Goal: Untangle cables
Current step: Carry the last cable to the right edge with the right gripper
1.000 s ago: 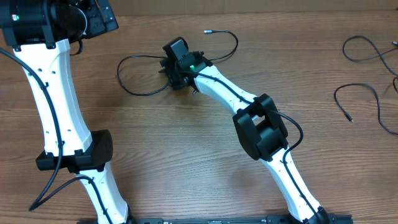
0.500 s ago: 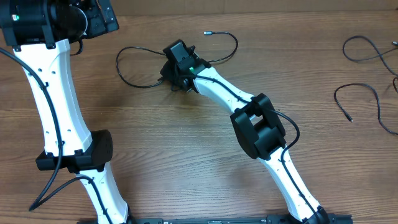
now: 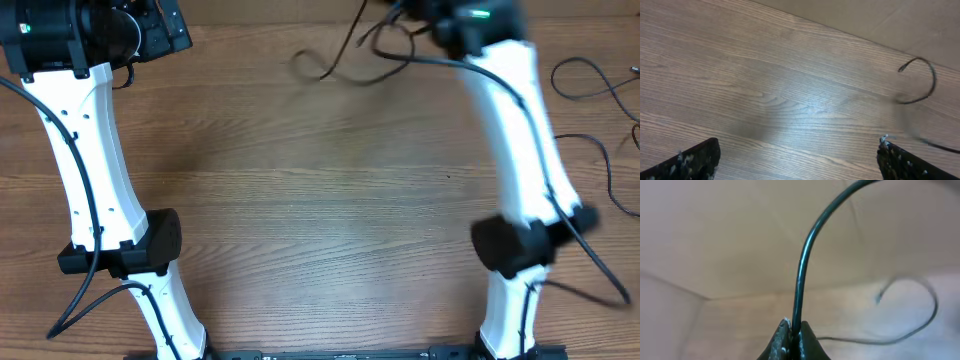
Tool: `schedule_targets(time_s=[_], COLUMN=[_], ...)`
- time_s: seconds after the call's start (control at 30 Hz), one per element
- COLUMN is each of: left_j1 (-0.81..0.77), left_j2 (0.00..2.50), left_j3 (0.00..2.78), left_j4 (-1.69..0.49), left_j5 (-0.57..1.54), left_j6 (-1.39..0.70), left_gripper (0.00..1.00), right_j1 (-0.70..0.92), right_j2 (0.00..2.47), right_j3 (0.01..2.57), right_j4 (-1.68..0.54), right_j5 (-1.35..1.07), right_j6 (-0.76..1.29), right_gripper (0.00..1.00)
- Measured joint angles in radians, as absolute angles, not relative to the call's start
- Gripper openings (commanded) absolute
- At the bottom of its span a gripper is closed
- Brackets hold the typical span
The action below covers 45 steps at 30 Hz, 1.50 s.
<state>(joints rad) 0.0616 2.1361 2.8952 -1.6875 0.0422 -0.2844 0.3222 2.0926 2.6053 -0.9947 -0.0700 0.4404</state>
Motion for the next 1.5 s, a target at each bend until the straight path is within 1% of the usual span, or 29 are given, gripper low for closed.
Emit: schedule_targets(time_s=[0.1,0.2,0.4,0.53,0.63,0.73,0.83,0.97,1.03,1.17,1.33,1.5], left_j1=[0.062,0.060,0.049,0.039,0.034,0.032,0.032,0.032,0.032,0.032,0.026,0.026], left_j2=[2.136,2.136,2.136,2.136,2.136,2.136,2.136,2.136,2.136,2.136,2.136,2.136], left_j3=[2.895,2.895,2.895,2.895,2.895,2.895,2.895,2.895,2.895,2.895,2.895,2.895], left_j4=[-1.688,-1.688,-1.688,-1.688,-1.687,-1.688,-1.688,-1.688,-1.688,-1.688,-1.688,-1.688], left_j5=[0.042,0.052,0.066,0.072,0.072,0.072,0.072,0.072,0.072,0.072,0.072,0.072], left_j6=[-0.284,-0.284,-0.284,-0.284,-0.284,-0.284,-0.284,-0.284,-0.284,-0.284,-0.277,-0.273], left_gripper=[1.00,1.00,1.00,1.00,1.00,1.00,1.00,1.00,1.00,1.00,1.00,1.00], right_j1=[0.306,0.239,-0.066,-0.229,-0.340,-0.421,-0.474,-0.585,-0.632,-0.727,-0.825,-0.835], right_j2=[2.003,1.942,1.858,1.832,1.813,1.792,1.785,1.781,1.777,1.759,1.771,1.784], right_j3=[2.677,2.705,2.706,2.706,2.706,2.709,2.709,2.696,2.665,2.503,2.173,1.930], right_j4=[-1.026,-1.029,-1.011,-0.974,-0.917,-0.884,-0.859,-0.845,-0.841,-0.809,-0.742,-0.673], right_j5=[-0.059,-0.031,0.012,0.017,0.026,0.054,0.064,0.072,0.075,0.078,0.079,0.082], right_j6=[0.366,0.326,0.282,0.258,0.195,0.123,0.094,0.070,0.063,0.056,0.052,0.061], right_gripper=[0.04,0.04,0.04,0.04,0.04,0.04,0.04,0.04,0.04,0.04,0.04,0.04])
